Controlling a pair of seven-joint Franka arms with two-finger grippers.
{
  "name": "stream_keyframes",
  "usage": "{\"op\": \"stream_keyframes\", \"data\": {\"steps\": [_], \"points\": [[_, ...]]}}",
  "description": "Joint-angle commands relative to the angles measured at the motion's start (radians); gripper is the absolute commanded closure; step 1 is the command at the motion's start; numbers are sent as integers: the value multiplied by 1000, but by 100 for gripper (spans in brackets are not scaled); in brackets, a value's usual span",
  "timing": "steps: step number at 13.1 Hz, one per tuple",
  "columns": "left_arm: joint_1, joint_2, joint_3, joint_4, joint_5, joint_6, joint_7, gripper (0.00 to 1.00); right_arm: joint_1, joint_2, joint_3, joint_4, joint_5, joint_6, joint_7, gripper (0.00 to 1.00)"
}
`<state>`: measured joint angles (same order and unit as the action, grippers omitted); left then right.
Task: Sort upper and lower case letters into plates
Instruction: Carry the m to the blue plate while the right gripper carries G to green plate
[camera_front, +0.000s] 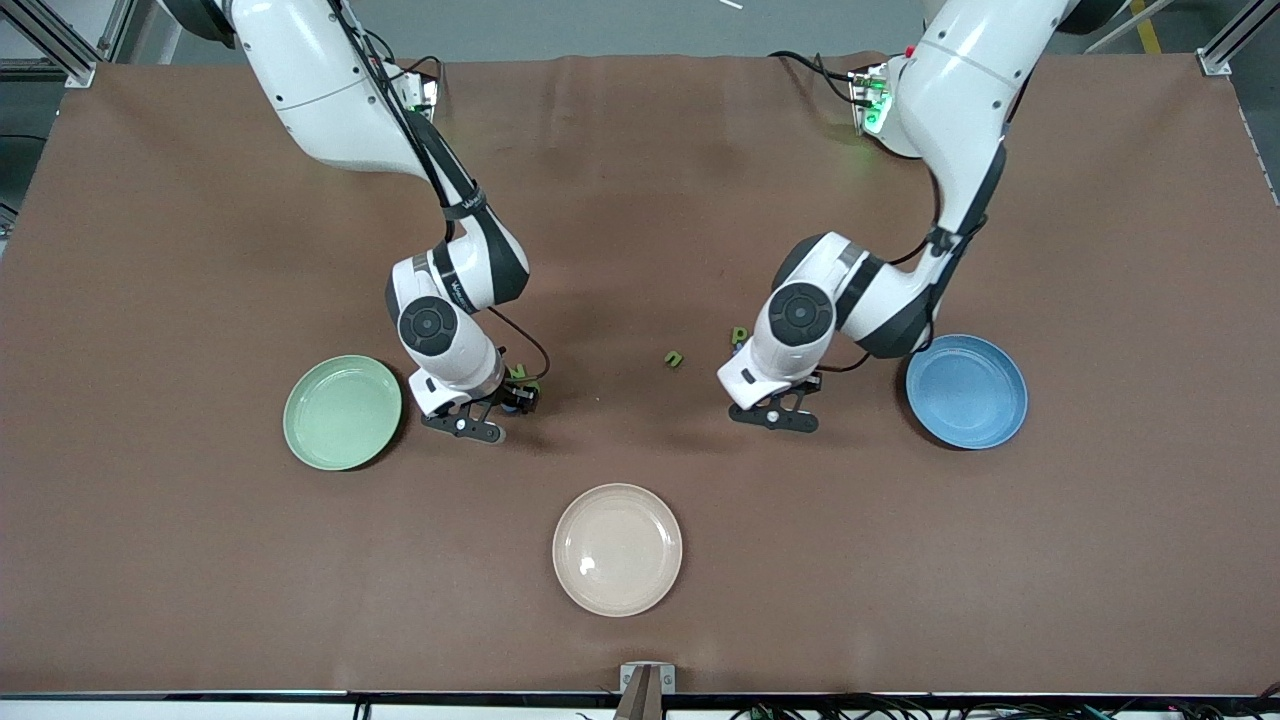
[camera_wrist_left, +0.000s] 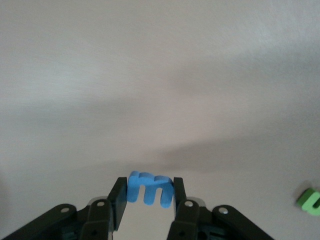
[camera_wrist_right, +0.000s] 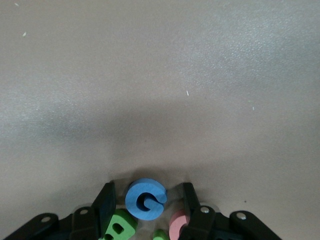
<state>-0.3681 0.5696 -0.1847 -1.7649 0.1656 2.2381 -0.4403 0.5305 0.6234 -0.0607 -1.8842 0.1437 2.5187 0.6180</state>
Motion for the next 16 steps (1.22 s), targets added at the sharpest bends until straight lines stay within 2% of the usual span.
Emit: {"op": "stream_keyframes", "data": {"steps": [1,3,6,8,11,12,14,16], "points": [[85,-141,-9,-128,15,-26,104,78,11,1,-10,-21,10,17,8,52],[153,-210,-9,-212,15,-26,184,78,10,1,-8,-21,10,12,8,67],[288,-243,-9,-267,20,-22,312,78,0,-2,-8,-15,10,2,0,96],[369,-250,-9,-284,46,-15,395,78,-27,-20,-11,0,10,-47,-21,99],[486,-260,-18,-335,115,12,507,78,-116,-109,-34,62,8,-285,-212,99],[515,-252,-19,-343,120,33,555,78,-153,-137,-42,59,7,-320,-307,99],[550,-238,-18,-361,147,78,606,78,-251,-175,-42,24,5,-342,-499,99],[569,-226,-18,-384,193,129,607,78,-308,-204,-45,-16,-4,-342,-608,98]]}}
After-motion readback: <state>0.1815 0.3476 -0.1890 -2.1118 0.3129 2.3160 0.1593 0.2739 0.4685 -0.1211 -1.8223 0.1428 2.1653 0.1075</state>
